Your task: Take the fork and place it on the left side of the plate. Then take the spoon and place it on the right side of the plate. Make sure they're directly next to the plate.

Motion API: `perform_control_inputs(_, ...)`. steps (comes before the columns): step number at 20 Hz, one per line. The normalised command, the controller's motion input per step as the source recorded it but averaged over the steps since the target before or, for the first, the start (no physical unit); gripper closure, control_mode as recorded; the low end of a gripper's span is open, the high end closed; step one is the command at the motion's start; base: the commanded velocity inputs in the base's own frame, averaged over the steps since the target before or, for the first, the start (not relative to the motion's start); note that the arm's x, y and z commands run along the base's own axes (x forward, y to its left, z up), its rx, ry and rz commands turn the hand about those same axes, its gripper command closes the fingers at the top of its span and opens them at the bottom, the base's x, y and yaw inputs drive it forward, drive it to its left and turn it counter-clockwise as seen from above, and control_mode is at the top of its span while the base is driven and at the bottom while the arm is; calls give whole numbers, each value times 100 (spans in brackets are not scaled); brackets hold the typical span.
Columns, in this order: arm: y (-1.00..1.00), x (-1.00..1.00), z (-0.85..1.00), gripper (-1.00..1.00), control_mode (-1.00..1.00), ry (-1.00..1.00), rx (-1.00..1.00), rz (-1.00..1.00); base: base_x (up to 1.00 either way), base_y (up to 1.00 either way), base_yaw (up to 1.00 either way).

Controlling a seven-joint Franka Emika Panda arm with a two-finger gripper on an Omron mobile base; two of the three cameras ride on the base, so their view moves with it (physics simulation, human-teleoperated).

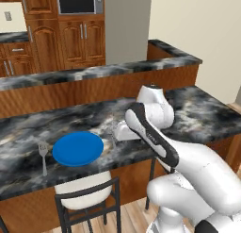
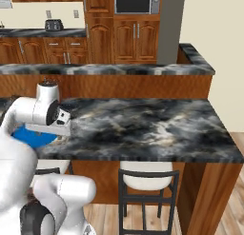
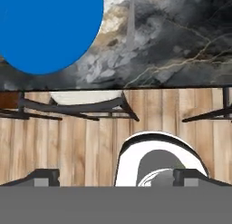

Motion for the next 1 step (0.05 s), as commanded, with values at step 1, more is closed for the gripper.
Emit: perform_control_inputs(1, -32, -100, 45, -100, -100, -11, 0, 0, 0, 0, 0)
